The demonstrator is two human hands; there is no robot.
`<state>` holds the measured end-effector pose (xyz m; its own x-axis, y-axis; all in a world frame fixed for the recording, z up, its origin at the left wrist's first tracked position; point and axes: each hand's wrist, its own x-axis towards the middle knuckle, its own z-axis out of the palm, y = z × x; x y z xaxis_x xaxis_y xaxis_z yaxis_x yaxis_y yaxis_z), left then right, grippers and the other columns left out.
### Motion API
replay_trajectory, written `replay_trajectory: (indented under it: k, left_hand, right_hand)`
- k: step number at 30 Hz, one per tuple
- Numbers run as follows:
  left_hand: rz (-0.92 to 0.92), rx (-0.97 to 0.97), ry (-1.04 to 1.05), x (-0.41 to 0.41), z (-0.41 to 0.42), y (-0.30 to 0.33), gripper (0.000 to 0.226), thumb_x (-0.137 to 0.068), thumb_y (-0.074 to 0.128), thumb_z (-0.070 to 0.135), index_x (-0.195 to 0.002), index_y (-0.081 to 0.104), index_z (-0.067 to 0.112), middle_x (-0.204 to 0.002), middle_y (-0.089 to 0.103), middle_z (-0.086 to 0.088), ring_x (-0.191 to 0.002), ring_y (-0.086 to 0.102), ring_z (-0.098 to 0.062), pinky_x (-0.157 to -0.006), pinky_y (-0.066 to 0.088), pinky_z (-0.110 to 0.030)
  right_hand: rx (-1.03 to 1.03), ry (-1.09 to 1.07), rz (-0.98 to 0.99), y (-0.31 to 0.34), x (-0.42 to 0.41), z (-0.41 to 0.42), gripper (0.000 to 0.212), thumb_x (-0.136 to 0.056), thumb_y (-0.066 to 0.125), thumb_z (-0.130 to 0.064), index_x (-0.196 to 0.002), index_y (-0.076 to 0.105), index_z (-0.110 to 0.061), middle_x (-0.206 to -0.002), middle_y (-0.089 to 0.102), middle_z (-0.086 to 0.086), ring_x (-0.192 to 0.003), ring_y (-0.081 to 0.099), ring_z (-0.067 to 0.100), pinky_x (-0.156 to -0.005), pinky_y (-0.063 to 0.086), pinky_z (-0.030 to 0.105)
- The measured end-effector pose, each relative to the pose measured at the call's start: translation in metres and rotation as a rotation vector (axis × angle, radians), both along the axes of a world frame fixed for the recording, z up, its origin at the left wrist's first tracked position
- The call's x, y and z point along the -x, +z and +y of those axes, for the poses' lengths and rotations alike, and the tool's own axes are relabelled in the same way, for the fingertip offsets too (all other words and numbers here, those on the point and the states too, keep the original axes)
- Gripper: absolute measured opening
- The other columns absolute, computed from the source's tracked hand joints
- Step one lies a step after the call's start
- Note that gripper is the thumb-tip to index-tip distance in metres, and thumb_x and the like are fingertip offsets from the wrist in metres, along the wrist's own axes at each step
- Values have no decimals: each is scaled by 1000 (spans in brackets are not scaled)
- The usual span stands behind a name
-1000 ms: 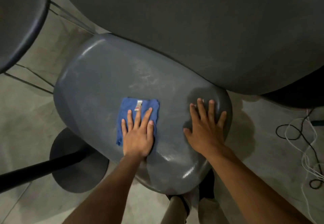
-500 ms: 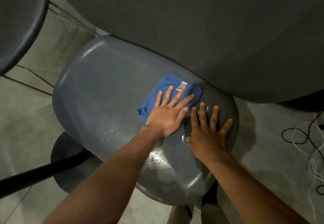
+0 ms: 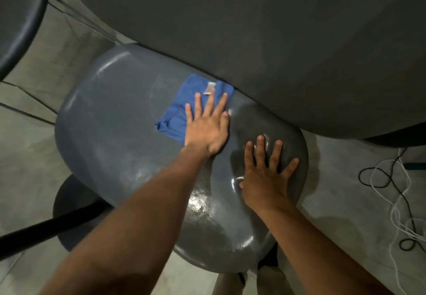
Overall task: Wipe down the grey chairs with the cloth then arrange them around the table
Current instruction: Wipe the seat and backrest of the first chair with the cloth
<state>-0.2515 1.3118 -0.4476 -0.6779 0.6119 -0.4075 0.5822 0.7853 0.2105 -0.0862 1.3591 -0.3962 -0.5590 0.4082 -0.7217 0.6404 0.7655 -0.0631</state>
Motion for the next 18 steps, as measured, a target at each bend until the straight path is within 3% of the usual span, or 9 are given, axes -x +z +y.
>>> replay_trajectory:
  k: [5, 9, 13, 18]
  left_hand:
    - [-56, -29, -259, -34, -50, 10, 56, -105, 10, 48, -161, 16, 44, -171, 15, 5, -159, 2, -26, -128, 3, -50]
    - [20, 52, -32, 5, -115, 4, 63, -98, 0, 55, -159, 11, 44, -171, 15, 7, -159, 3, -26, -128, 2, -50]
    - [101, 117, 179, 53, -157, 2, 55, -106, 10, 49, -161, 8, 45, -172, 2, 4, -158, -3, -31, -127, 1, -54]
    - [75, 67, 400, -1, -135, -5, 55, -109, 19, 42, -162, 6, 40, -172, 1, -1, -158, -7, -31, -126, -6, -54]
  right_hand:
    - [-5, -6, -4, -6, -2, 1, 94, -101, 50, -47, -159, -20, -23, -162, -35, 7, -147, -31, 46, -112, -2, 79]
    - [17, 3, -11, -6, -4, 4, 98, -100, 51, -52, -157, -24, -23, -161, -38, 7, -146, -31, 46, -113, -3, 78]
    - [22, 6, -8, -7, -4, 5, 98, -101, 50, -50, -156, -26, -22, -160, -39, 7, -145, -33, 47, -112, -5, 78]
    - [49, -6, 27, -7, -6, 8, 99, -100, 53, -49, -157, -24, -24, -161, -38, 5, -146, -34, 45, -112, -7, 77]
